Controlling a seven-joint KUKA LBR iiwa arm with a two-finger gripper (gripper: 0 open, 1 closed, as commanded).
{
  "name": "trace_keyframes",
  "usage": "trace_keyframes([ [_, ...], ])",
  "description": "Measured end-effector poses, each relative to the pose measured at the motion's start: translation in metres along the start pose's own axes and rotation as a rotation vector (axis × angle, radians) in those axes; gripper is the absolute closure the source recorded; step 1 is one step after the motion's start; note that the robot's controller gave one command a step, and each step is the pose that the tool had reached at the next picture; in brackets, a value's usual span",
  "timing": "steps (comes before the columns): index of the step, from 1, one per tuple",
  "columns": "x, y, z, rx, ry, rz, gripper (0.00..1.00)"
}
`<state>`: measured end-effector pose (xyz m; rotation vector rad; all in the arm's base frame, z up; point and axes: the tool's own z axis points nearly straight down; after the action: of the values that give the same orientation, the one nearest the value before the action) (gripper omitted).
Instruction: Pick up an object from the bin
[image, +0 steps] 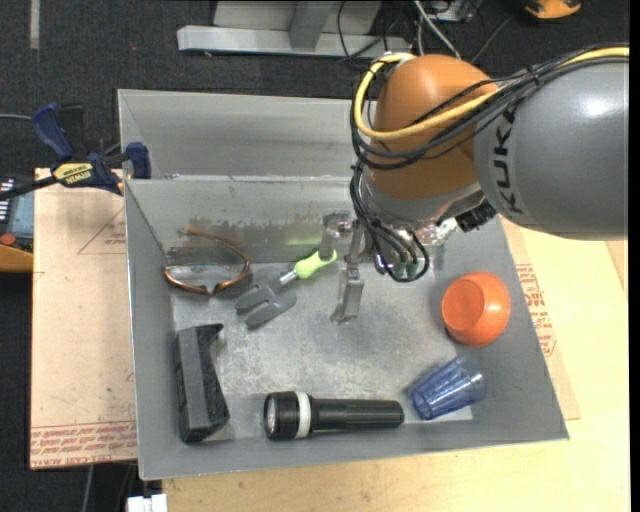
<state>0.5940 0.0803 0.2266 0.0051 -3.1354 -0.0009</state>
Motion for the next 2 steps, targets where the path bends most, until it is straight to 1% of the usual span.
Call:
trace_keyframes([
  [1, -0.001, -0.001, -0.005, -0.001, -0.007, 0.003, 0.00],
  [2, -0.042, -0.006, 0.101, 0.000, -0.010, -0.225, 0.00],
])
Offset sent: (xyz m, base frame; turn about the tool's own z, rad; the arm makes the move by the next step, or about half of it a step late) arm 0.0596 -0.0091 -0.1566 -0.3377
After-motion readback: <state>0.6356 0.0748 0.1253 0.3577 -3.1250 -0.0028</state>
